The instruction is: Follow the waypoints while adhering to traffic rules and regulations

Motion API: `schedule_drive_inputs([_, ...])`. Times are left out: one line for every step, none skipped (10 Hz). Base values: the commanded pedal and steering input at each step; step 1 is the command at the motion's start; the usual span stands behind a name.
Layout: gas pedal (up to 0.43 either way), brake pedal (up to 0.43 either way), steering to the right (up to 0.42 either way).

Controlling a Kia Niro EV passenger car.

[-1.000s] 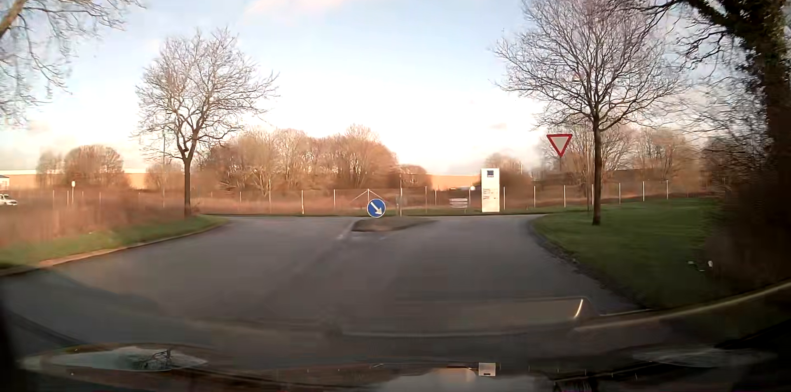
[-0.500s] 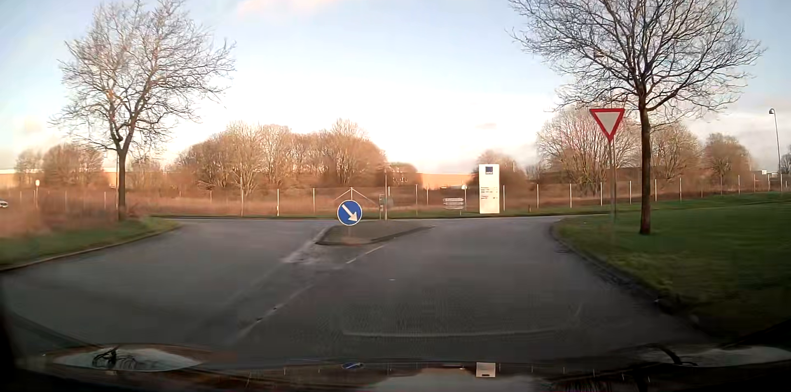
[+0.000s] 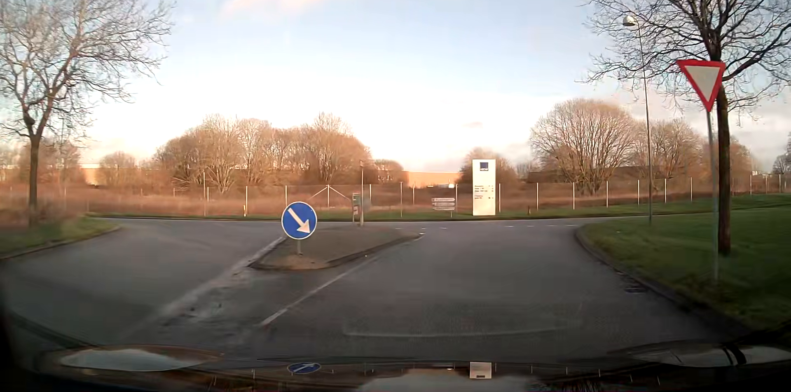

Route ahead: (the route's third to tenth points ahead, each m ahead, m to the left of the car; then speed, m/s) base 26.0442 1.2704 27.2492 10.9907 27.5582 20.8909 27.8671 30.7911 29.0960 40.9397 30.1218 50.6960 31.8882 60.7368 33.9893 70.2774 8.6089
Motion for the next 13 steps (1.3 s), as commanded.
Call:
schedule_drive_inputs([0.0, 0.256, 0.055])
schedule_drive_inputs([0.0, 0.268, 0.056])
schedule_drive_inputs([0.0, 0.268, 0.056])
schedule_drive_inputs([0.0, 0.268, 0.056])
schedule_drive_inputs([0.0, 0.268, 0.058])
schedule_drive_inputs([0.0, 0.274, 0.058])
schedule_drive_inputs([0.0, 0.274, 0.058])
schedule_drive_inputs([0.0, 0.268, 0.058])
schedule_drive_inputs([0.0, 0.274, 0.058])
schedule_drive_inputs([0.0, 0.274, 0.054])
schedule_drive_inputs([0.0, 0.274, 0.051])
schedule_drive_inputs([0.0, 0.274, 0.045])
schedule_drive_inputs([0.0, 0.274, 0.036])
